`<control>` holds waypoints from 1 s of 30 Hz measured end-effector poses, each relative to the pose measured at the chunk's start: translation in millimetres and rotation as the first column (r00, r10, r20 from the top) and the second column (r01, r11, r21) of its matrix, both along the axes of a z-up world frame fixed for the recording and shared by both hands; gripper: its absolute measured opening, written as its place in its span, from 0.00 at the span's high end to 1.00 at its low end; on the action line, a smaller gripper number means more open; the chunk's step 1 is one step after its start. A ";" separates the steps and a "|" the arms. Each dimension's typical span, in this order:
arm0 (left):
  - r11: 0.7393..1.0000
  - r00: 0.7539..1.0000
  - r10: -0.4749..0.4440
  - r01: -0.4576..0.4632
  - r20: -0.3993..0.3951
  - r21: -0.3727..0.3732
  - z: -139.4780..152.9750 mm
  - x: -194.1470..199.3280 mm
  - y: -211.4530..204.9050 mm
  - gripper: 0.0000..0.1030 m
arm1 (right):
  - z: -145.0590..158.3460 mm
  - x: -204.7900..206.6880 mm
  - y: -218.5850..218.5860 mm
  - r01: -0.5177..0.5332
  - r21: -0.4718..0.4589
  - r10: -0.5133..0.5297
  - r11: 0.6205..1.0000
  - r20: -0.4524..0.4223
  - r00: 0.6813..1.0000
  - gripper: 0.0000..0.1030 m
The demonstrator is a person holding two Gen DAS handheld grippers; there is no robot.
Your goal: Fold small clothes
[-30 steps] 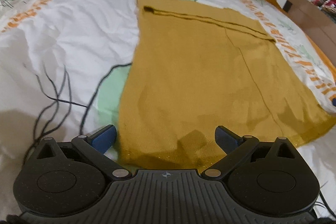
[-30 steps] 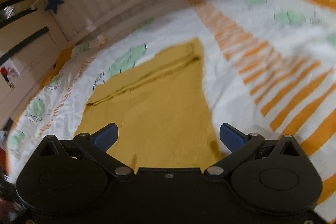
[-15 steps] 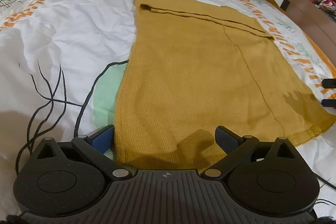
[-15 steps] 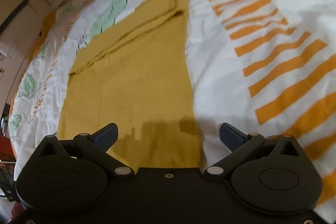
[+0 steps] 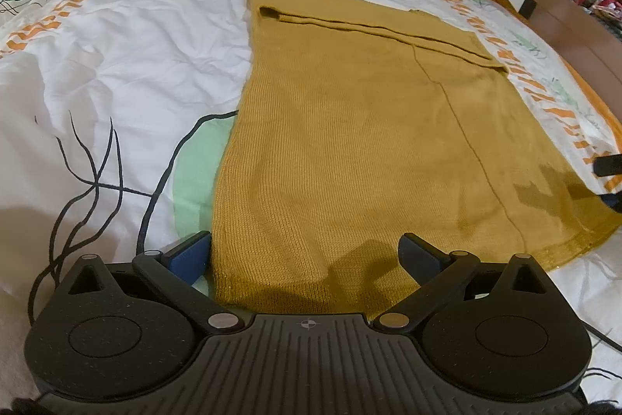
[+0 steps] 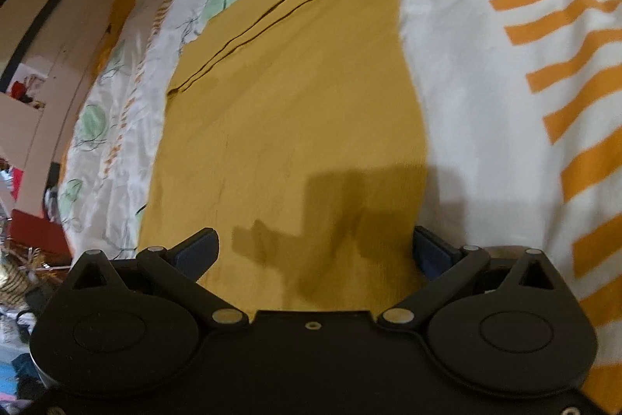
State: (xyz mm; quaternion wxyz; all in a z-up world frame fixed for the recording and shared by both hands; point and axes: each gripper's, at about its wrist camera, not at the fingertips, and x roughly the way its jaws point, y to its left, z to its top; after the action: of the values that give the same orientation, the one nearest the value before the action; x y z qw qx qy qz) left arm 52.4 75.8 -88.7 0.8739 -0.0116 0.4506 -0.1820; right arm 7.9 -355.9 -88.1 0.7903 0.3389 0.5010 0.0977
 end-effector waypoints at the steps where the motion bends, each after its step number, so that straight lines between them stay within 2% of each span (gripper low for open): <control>1: 1.000 1.000 -0.001 0.001 -0.001 0.002 -0.1 0.0 -0.3 0.01 | 1.2 -1.6 -0.5 0.000 0.009 0.000 1.000 -0.001 1.000 0.00; 9: 1.000 1.000 -0.005 0.006 -0.014 0.011 -1.0 1.5 -1.8 0.01 | 6.4 -13.3 -9.5 0.008 0.099 -0.009 0.995 0.013 1.000 0.01; 17: 1.000 1.000 -0.012 0.011 -0.027 -0.009 0.8 2.6 1.5 0.02 | -1.8 -13.8 -9.9 0.018 0.106 -0.022 0.994 0.036 0.999 0.01; 23: 0.997 0.999 0.007 -0.010 -0.034 -0.080 6.1 2.4 13.1 0.03 | -3.1 -17.1 -12.3 0.022 0.121 -0.028 0.992 0.054 0.998 0.01; 26: 0.994 0.999 0.029 -0.033 -0.031 -0.107 9.3 1.7 19.9 0.13 | -4.1 -17.1 -12.6 0.026 0.128 -0.034 0.991 0.058 0.998 0.01; 30: 0.987 0.998 0.048 -0.055 -0.048 -0.151 12.3 2.9 29.0 0.15 | -4.6 -16.9 -12.5 0.023 0.126 -0.030 0.992 0.058 0.998 0.01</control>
State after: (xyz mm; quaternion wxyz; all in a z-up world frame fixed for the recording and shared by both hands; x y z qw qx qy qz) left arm 55.3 104.8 -76.4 0.8647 -0.0938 0.4542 -0.1928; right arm -9.0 -368.4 -92.7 0.7834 0.3913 0.4655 0.1284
